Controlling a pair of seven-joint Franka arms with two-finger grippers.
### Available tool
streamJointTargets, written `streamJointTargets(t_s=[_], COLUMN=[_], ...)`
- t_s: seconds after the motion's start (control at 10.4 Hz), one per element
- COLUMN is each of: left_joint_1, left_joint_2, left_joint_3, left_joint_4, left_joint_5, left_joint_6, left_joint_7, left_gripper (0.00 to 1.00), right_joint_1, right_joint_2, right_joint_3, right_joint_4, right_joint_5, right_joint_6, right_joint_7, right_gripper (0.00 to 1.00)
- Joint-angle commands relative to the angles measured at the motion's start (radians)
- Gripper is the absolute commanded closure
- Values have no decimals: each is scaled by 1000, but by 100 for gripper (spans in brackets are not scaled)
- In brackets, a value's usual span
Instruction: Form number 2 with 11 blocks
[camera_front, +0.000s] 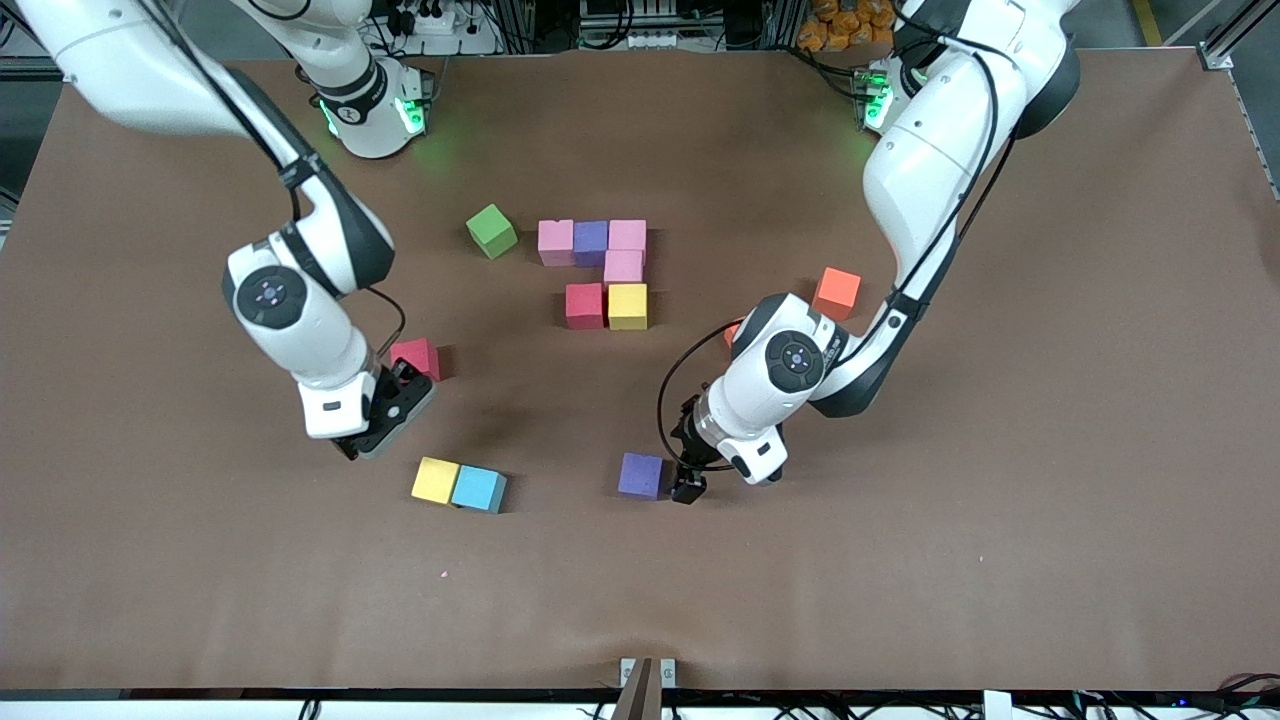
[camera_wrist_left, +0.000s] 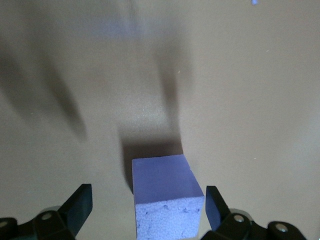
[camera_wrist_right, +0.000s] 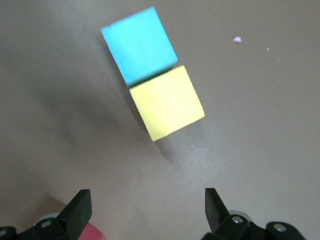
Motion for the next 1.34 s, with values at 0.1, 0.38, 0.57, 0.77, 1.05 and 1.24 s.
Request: streamJointTargets(t_s=[0.1, 0.38, 0.57, 0.77, 1.05, 1.24], left_joint_1=[-33, -33, -27, -13, 53, 96], left_joint_2=[42, 42, 36, 2, -81, -119], left_joint_3=[5, 5, 7, 10, 11, 13], left_joint_4=[35, 35, 34, 25, -7, -24], left_joint_5=[-28, -26, -26, -26, -2, 40], left_joint_6=[38, 72, 72, 58, -140, -217], left_joint_7=[69, 80, 81, 72, 83, 83], left_gripper=[0, 0, 0, 0, 0, 0], right_joint_1=[-54, -73, -69, -79, -114, -108], right_joint_2=[25, -85, -186, -197, -187, -164], right_joint_3=[27, 44, 46, 40, 26, 24], right_joint_4=[-22, -155, -278, -314, -355, -363], right_joint_5=[48, 220, 231, 229, 229, 231], right_joint_6=[-8, 9, 111, 109, 99, 107], right_joint_7=[73, 213, 325, 388, 449, 486], right_gripper=[0, 0, 0, 0, 0, 0])
